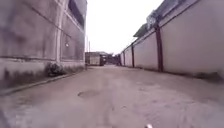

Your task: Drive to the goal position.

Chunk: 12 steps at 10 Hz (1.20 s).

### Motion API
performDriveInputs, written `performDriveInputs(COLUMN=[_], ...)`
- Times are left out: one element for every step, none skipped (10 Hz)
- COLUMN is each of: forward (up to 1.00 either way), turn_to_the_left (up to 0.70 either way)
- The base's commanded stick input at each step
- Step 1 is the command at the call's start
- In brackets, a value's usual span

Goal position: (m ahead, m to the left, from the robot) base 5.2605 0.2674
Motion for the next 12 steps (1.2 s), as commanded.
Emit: performDriveInputs(forward=[1.00, 1.00, 1.00, 1.00, 1.00, 1.00, 1.00, 1.00, 1.00, 1.00, 1.00, 1.00], turn_to_the_left=[0.00, 0.00, 0.00, 0.00, 0.00, 0.00, 0.00, 0.00, 0.00, 0.00, 0.00, 0.00])
